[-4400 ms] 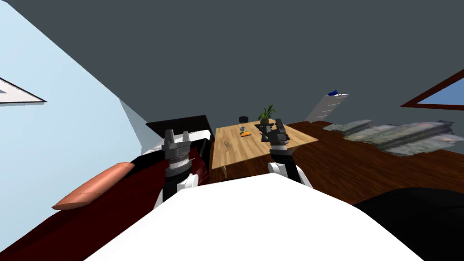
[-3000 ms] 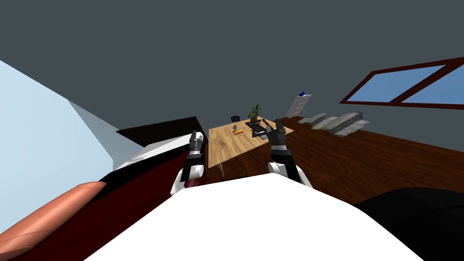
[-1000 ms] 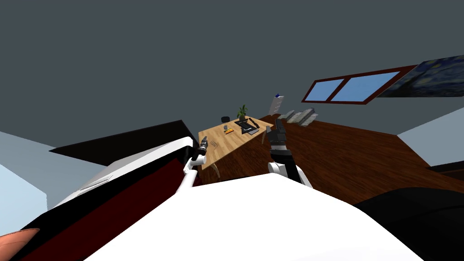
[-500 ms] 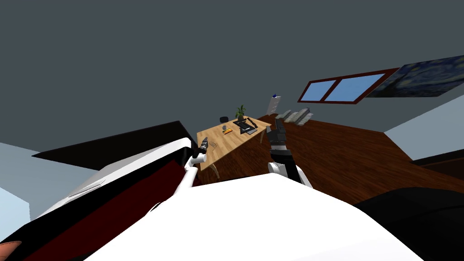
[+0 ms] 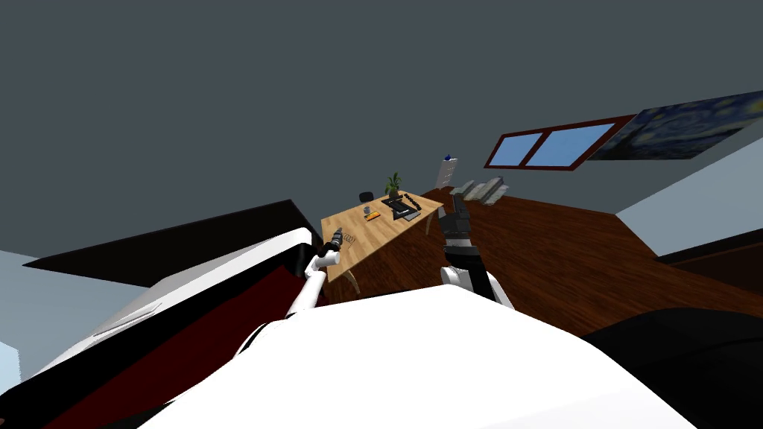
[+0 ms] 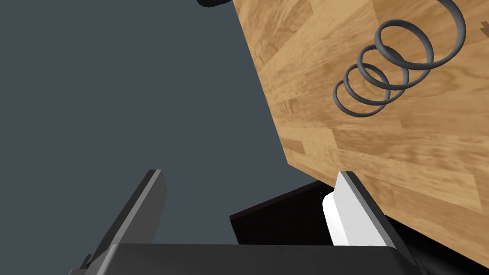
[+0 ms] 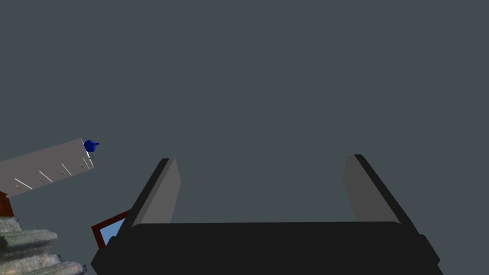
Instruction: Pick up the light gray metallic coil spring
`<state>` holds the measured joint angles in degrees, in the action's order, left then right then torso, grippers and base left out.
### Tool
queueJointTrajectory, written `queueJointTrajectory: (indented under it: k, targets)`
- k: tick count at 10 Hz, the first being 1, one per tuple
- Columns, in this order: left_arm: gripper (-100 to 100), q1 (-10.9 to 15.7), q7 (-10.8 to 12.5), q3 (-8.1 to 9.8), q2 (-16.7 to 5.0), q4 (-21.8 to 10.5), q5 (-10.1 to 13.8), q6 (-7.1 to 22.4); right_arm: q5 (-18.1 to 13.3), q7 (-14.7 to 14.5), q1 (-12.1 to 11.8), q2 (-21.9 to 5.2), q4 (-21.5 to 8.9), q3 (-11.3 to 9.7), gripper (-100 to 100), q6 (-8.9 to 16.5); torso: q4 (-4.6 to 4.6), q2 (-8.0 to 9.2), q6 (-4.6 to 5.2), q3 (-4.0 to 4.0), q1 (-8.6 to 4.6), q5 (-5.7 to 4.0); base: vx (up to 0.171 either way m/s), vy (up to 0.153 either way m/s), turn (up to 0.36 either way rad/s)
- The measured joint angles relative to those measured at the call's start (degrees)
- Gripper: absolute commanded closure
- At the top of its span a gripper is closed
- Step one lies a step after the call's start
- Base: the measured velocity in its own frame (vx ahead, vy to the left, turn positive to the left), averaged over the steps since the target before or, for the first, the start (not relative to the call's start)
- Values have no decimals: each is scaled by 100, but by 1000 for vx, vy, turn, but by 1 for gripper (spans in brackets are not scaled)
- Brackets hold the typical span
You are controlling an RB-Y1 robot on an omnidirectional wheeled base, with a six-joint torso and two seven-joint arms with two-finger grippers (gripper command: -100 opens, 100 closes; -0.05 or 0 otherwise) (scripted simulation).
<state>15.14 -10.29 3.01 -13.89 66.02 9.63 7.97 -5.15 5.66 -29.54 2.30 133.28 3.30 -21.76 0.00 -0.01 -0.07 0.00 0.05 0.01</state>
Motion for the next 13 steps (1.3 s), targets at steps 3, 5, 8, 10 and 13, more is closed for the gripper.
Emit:
queueJointTrajectory:
  k: [3, 5, 8, 10, 13]
  targets:
    - [-100, 374, -121, 10, -112, -577, 169, 251, 0, 0, 0, 0, 0, 0, 0, 0, 0, -3, 3, -2, -2, 0, 5, -1, -73]
    - [-100, 620, -222, 36, -146, -1037, 249, 437, 0, 0, 0, 0, 0, 0, 0, 0, -1, -5, 2, -2, -1, 0, 10, -1, -64]
    - [-100, 845, -359, 58, -201, -1454, 375, 741, 0, 0, 0, 0, 0, 0, 0, 0, -1, -5, 0, -3, 0, 0, 15, 0, -71]
    - [-100, 1054, -446, 102, -207, -1814, 414, 912, 0, 0, 0, 0, 0, 0, 0, 0, -2, -6, -1, -4, 0, 0, 17, 4, -44]
    - [-100, 1366, -575, 137, -261, -2345, 532, 1191, 0, 0, 0, 0, 0, 0, 0, 0, -1, -8, 1, -4, 0, 0, 19, 4, -49]
